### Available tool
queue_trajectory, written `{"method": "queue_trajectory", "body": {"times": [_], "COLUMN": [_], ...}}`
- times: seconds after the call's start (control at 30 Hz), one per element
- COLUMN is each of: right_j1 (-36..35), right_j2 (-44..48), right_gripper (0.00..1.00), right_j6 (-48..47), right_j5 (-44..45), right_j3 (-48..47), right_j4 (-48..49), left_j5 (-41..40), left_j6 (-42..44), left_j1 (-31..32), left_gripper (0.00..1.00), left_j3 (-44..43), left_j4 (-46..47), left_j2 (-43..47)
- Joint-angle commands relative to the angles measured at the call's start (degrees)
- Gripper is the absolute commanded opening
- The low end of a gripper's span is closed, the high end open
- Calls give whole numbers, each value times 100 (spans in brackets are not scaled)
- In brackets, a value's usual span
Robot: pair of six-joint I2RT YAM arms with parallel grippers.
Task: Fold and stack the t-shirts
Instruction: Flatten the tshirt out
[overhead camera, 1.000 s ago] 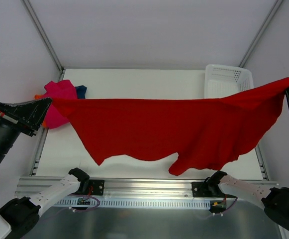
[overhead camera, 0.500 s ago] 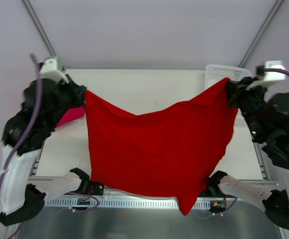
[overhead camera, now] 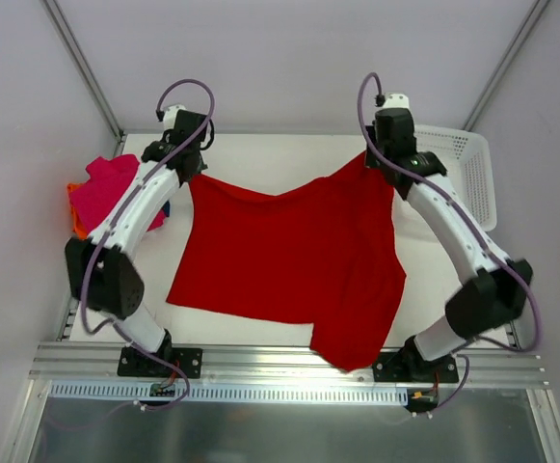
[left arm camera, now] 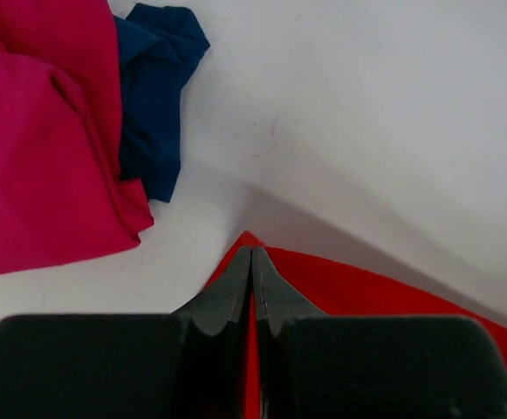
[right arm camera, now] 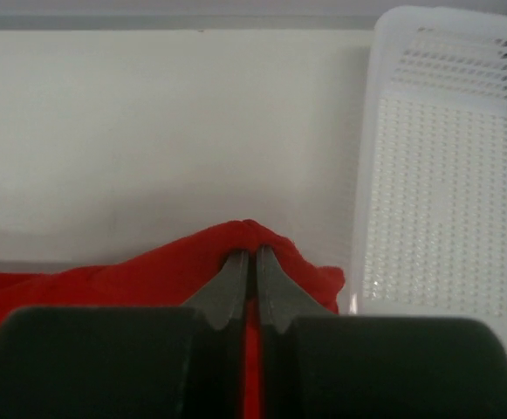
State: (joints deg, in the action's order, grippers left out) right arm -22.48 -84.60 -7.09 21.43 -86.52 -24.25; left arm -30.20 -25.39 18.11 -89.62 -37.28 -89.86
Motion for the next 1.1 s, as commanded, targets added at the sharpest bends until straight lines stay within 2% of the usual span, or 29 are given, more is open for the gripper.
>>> {"method": "queue_trajectory", "body": {"times": [0.0, 0.03, 0.2, 0.4, 0.53, 0.67, 0.77, 0.83, 0.87, 0.9, 0.97, 1.07], "right_j1": [235, 279, 350, 508, 613, 692, 789, 841, 850, 877, 886, 894], "right_j2": [-950, -1519, -3052, -4326, -4767, -4952, -5101, -5233, -5277, -5304, -5313, -5059], "right_gripper": [1, 0, 0, 1, 0, 0, 1, 23, 63, 76, 90, 94], "right_j6": [138, 138, 129, 112, 112, 68, 50, 41, 41, 41, 6, -90], "right_j5": [-429, -438, -394, -324, -114, 238, 213, 160, 160, 203, 308, 388], "right_j3": [-768, -1179, -2613, -4056, -4434, -4453, -4531, -4628, -4646, -4646, -4611, -4287], "right_j4": [456, 395, -140, -475, -440, -222, -185, -177, -185, -177, -142, 104], "left_j5": [-109, -109, -118, 31, 58, -144, 13, 84, 127, 145, 67, -74], "left_j6": [-230, -143, 200, 526, 623, 605, 631, 667, 728, 754, 772, 702], "left_j1": [-290, -334, -422, -650, -765, -870, -967, -1020, -1020, -1020, -1020, -1020], "left_gripper": [0, 0, 0, 0, 0, 0, 0, 0, 0, 0, 0, 3], "left_j3": [-360, -511, -2074, -3630, -4439, -4608, -4625, -4730, -4766, -4818, -4810, -4635], "left_j4": [589, 703, 757, 766, 757, 897, 1134, 1223, 1232, 1258, 1267, 1302], "left_j2": [-916, -1458, -3427, -4801, -5251, -5366, -5366, -5436, -5497, -5524, -5516, -5315]}}
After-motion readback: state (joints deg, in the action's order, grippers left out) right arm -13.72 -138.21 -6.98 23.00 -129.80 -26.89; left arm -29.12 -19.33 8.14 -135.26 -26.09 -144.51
